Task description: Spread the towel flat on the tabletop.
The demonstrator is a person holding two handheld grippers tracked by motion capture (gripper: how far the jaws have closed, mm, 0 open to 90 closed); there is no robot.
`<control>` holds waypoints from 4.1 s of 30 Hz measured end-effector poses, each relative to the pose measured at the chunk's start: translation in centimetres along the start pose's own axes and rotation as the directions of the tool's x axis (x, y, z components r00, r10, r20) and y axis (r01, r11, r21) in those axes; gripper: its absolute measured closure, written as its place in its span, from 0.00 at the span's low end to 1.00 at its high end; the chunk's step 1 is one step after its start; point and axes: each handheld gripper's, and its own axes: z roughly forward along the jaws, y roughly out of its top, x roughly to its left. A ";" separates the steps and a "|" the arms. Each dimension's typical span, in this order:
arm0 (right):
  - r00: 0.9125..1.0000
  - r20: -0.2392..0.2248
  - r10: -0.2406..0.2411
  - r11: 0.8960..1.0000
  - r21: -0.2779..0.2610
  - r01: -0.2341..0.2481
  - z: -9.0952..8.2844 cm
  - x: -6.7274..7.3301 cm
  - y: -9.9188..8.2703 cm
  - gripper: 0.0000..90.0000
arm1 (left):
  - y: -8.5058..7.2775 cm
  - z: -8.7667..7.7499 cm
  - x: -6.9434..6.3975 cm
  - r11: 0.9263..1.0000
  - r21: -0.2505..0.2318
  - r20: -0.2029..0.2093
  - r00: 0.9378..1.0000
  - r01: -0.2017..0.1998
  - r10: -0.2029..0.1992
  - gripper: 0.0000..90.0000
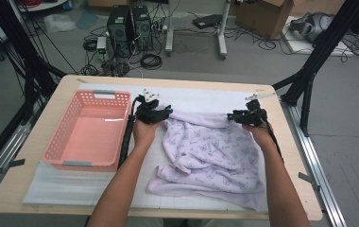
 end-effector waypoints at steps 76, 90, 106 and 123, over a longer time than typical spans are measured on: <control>0.898 0.411 0.157 0.978 -0.192 -0.083 -6.3 1.0 -5.7 0.72 | -5.0 -2.7 -3.6 0.981 0.183 0.336 0.942 -0.058 -0.007 0.46; 0.978 0.209 0.005 0.984 -0.177 0.032 -10.4 6.9 -9.8 0.67 | -6.7 -2.9 -7.4 0.940 0.171 0.311 0.922 -0.295 0.232 0.56; 0.991 0.117 0.059 0.981 -0.193 -0.036 -11.6 6.5 -11.9 0.61 | -4.1 -1.7 0.0 0.998 0.042 -0.064 0.997 0.042 -0.039 0.98; 0.987 0.139 -0.080 0.996 0.041 0.075 -5.2 7.5 -10.0 0.95 | -3.3 -5.0 -1.8 0.999 0.008 0.198 0.980 0.036 -0.037 0.48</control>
